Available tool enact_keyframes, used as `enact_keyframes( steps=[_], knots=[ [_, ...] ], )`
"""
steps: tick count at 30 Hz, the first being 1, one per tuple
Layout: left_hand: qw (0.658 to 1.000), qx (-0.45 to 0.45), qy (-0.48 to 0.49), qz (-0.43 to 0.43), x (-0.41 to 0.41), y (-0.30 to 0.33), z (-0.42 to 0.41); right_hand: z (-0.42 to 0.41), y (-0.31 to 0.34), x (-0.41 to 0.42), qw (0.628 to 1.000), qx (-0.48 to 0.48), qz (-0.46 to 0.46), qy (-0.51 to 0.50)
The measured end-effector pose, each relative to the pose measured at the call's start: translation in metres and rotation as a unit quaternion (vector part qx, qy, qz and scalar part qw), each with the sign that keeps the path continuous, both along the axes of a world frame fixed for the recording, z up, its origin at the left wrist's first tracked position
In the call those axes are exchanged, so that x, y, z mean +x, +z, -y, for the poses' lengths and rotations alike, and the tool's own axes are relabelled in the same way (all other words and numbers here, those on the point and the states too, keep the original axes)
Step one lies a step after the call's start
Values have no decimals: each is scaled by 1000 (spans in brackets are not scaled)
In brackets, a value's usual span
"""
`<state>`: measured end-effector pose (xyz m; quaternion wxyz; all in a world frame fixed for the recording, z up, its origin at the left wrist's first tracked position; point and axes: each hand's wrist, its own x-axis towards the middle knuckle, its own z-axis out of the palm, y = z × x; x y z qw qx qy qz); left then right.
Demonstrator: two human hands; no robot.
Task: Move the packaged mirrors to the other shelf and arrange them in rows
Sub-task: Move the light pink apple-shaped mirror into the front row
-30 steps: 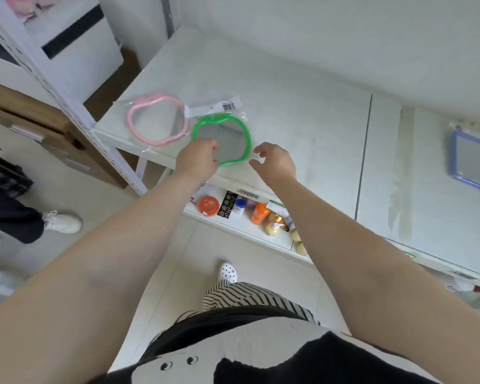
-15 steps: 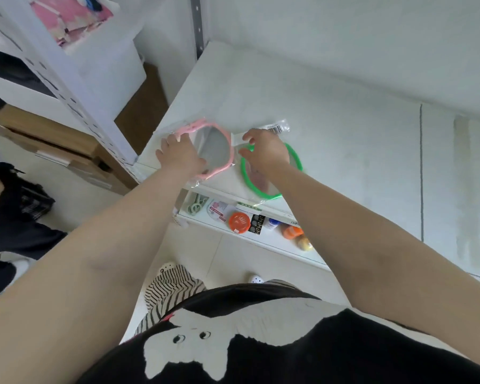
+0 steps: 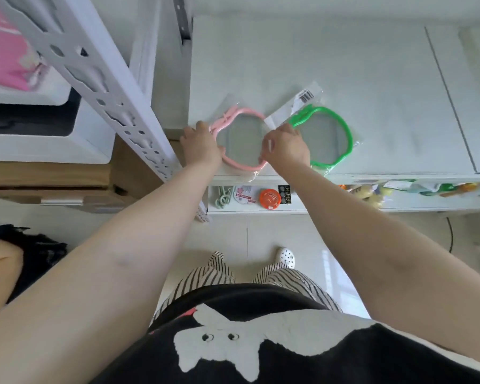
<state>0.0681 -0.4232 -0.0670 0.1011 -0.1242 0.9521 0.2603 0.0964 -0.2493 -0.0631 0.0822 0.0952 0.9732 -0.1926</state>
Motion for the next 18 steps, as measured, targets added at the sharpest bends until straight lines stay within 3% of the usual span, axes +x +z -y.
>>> enact_keyframes(
  steps=[3, 9, 13, 18],
  knots=[
    [999, 10, 27, -19, -5, -1, 5, 7, -2, 4, 1000, 9, 2, -8],
    [976, 159, 133, 71, -8, 9, -2, 9, -4, 6, 998, -51, -3, -40],
    [956, 234, 163, 71, -7, 4, -4, 13, -2, 6, 996, -69, -8, -57],
    [952, 240, 170, 83, -8, 15, -8, 18, 3, 3, 994, -79, 2, -82]
  ],
)
